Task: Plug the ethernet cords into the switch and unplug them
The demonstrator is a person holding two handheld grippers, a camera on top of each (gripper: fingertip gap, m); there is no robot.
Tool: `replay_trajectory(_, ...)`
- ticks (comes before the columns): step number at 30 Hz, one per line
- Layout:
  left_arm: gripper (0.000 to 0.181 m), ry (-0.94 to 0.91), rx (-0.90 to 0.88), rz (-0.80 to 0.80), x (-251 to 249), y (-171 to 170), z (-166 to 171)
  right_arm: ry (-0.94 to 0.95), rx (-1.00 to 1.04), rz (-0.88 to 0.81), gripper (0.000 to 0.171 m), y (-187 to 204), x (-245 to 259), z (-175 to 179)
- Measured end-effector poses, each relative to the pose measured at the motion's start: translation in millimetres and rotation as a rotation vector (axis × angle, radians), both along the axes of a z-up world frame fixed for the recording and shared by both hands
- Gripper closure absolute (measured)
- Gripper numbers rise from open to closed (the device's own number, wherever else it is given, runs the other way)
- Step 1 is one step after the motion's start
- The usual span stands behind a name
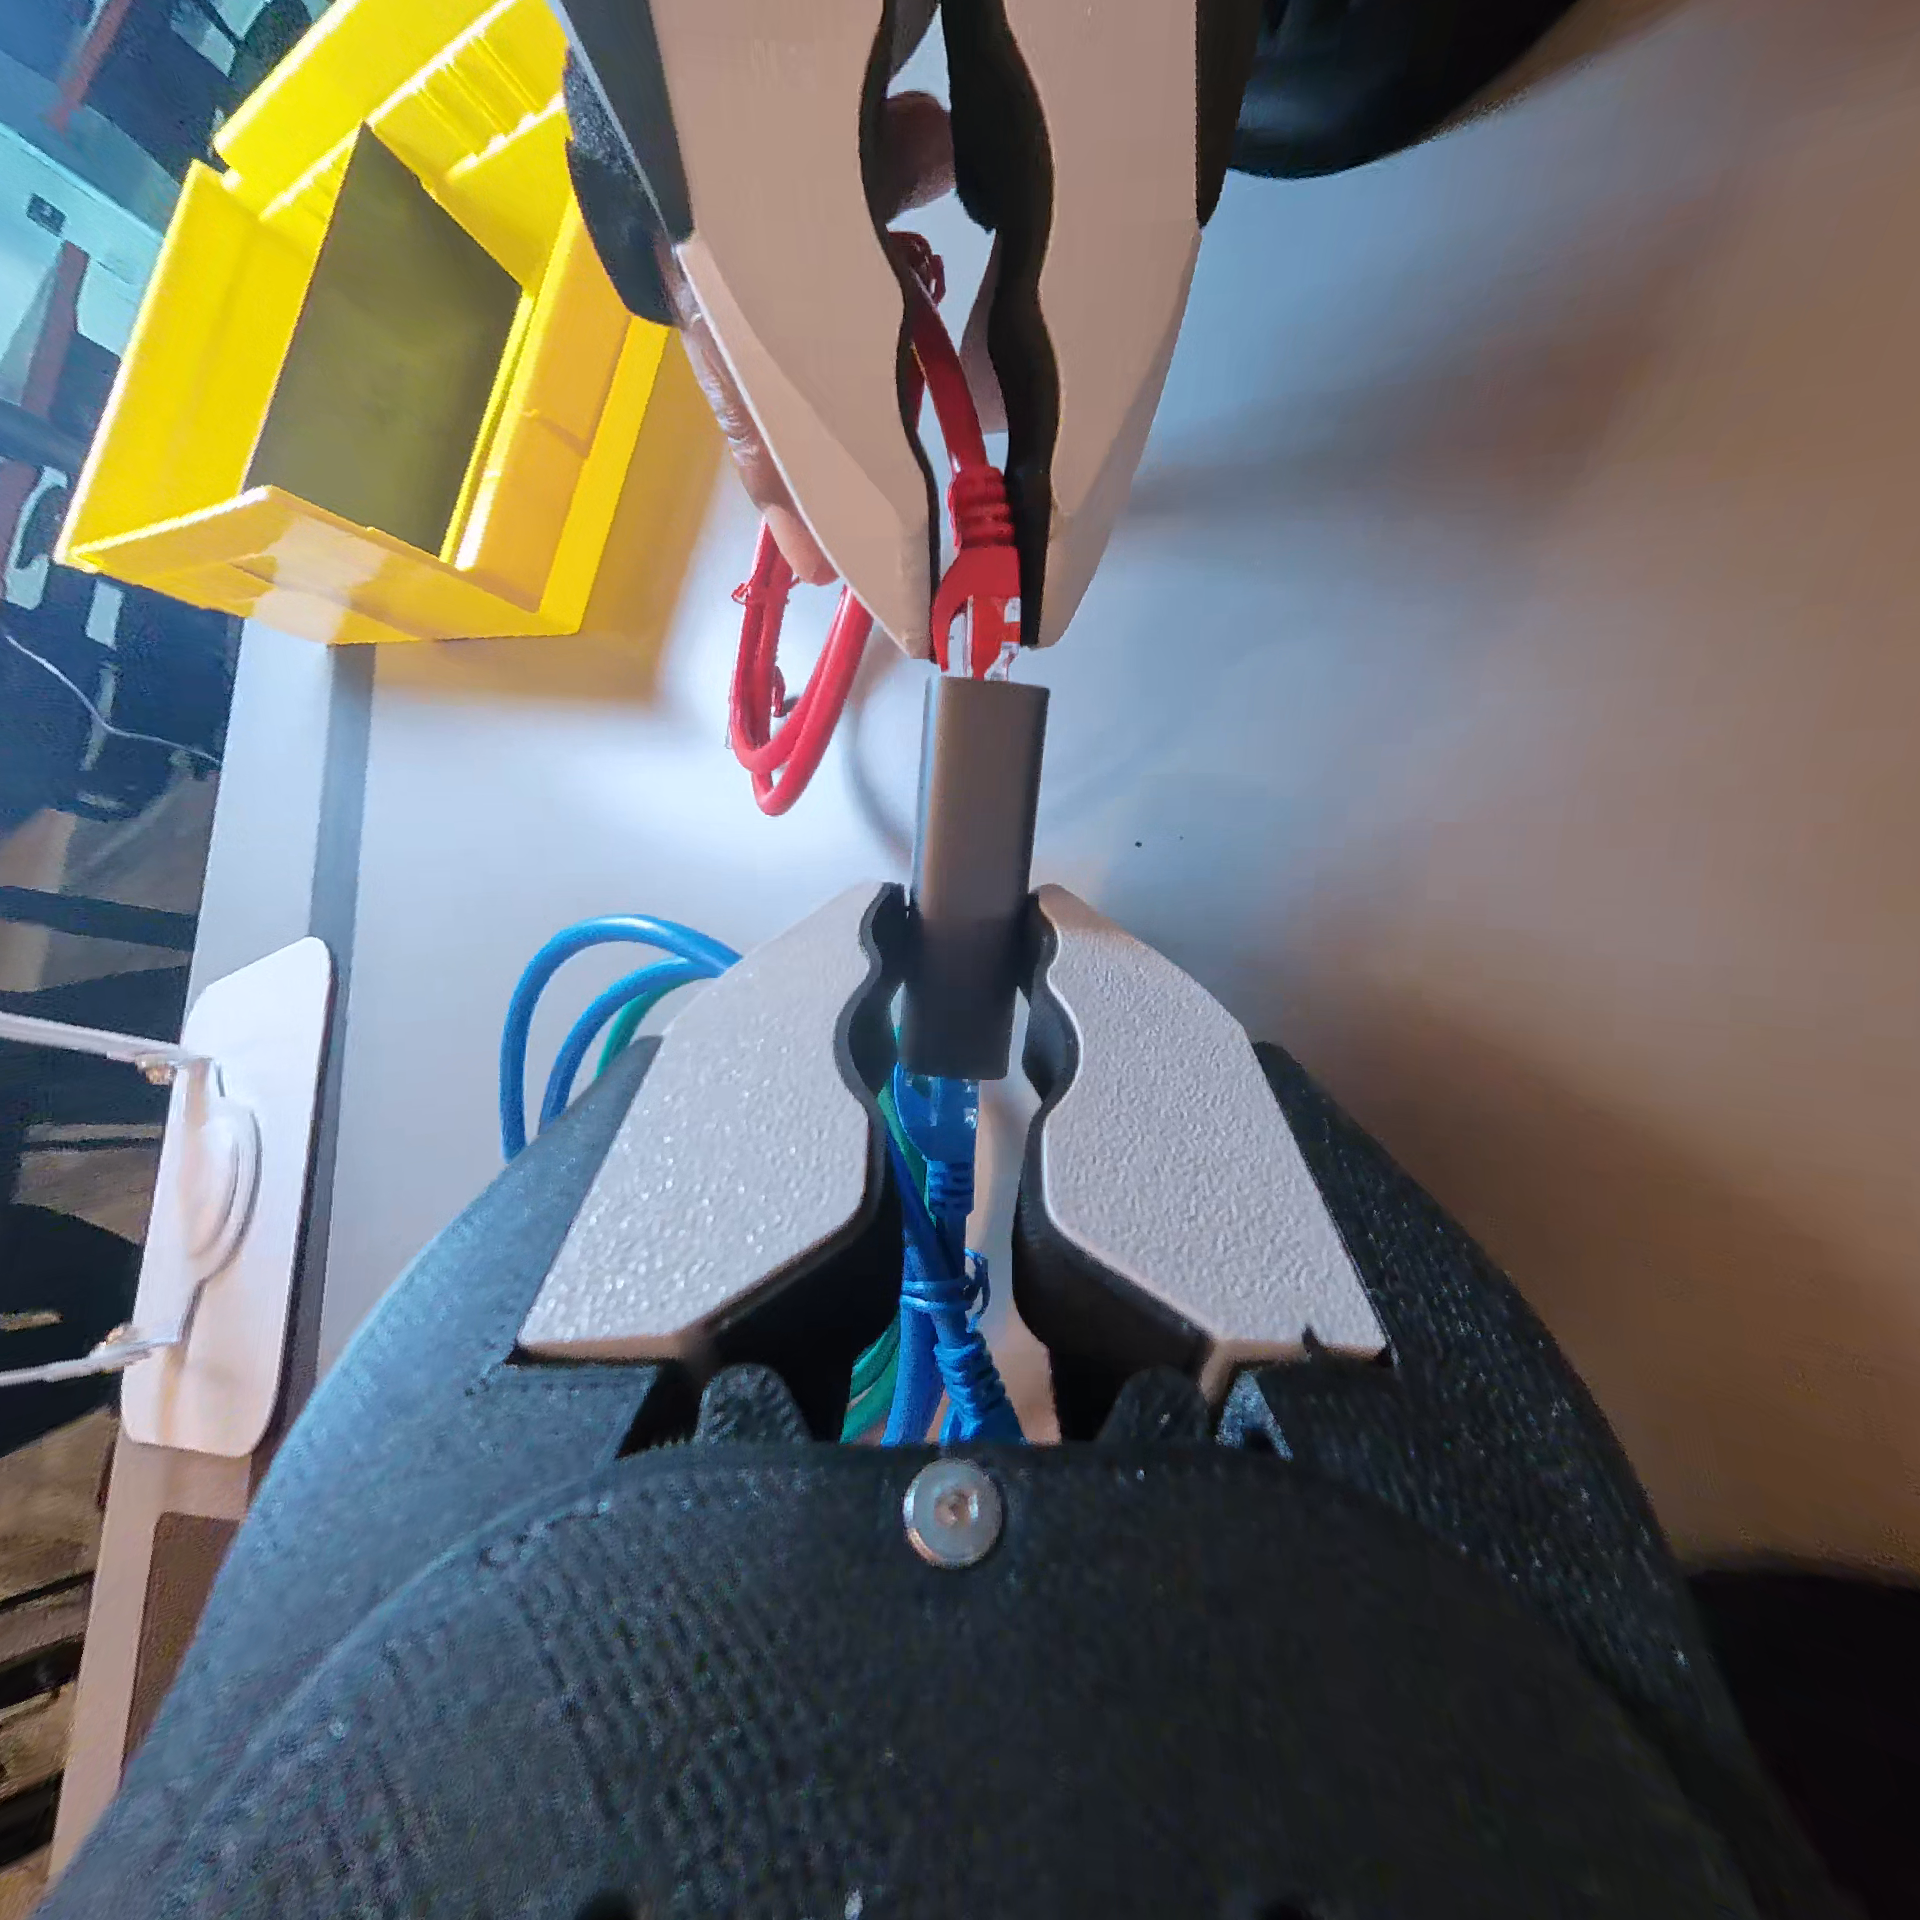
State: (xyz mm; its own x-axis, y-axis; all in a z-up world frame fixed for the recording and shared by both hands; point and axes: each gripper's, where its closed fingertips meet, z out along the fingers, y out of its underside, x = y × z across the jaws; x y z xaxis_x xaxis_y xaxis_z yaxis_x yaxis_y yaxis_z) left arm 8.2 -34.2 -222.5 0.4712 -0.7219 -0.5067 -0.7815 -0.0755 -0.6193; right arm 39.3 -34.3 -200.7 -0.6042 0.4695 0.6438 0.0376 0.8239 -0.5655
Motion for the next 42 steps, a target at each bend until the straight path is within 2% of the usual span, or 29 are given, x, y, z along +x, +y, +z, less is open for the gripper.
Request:
replay_trajectory(7,0.16,0.008,-0.043,0.112,-7,1,2,0.062,-0.004,-0.12,0.157,10,-11,1)
replay_trajectory(15,0.16,0.04,-0.004,0.124,-7,2,6,0.066,-0.039,-0.142,0.157,10,-12,4)
replay_trajectory(19,0.16,-0.022,0.072,0.112,-2,7,14,0.066,-0.111,-0.164,0.157,12,-12,8)
replay_trajectory(24,0.16,-0.003,0.063,0.113,-3,7,12,0.062,-0.118,-0.163,0.157,12,-13,6)
replay_trajectory(31,0.16,0.155,0.052,0.166,-6,6,7,0.063,0.003,-0.175,0.157,12,-13,1)
replay_trajectory(42,0.16,0.202,0.047,0.16,-6,5,4,0.077,0.108,-0.148,0.157,10,-12,-2)
